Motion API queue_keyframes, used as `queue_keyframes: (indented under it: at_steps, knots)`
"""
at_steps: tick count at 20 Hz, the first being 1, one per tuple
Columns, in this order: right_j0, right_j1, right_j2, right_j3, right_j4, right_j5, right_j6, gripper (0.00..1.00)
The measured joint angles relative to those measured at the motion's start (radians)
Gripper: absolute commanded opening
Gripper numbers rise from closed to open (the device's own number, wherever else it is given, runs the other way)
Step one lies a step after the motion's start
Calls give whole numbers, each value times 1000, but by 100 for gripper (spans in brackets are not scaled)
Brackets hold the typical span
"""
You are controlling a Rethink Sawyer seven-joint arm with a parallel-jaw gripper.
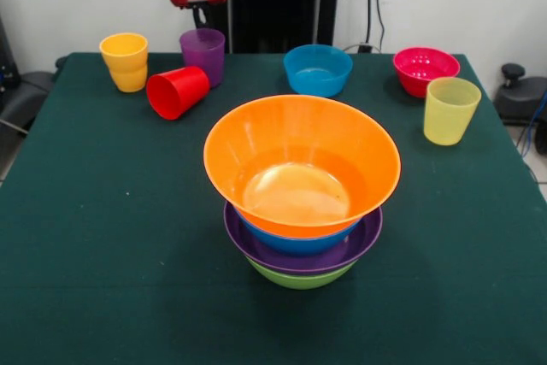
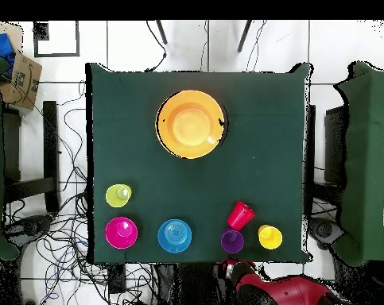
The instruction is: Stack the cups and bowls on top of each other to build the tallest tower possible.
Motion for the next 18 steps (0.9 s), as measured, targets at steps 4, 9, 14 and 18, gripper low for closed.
queue_keyframes:
  at_steps: [4, 9, 14, 18]
  knots:
    - [0, -15, 14, 0, 0, 0, 0, 0]
    - [4, -37, 36, 1, 0, 1, 0, 0]
    - [6, -49, 54, 1, 0, 14, 0, 0]
    - [5, -65, 65, 1, 2, 35, 0, 0]
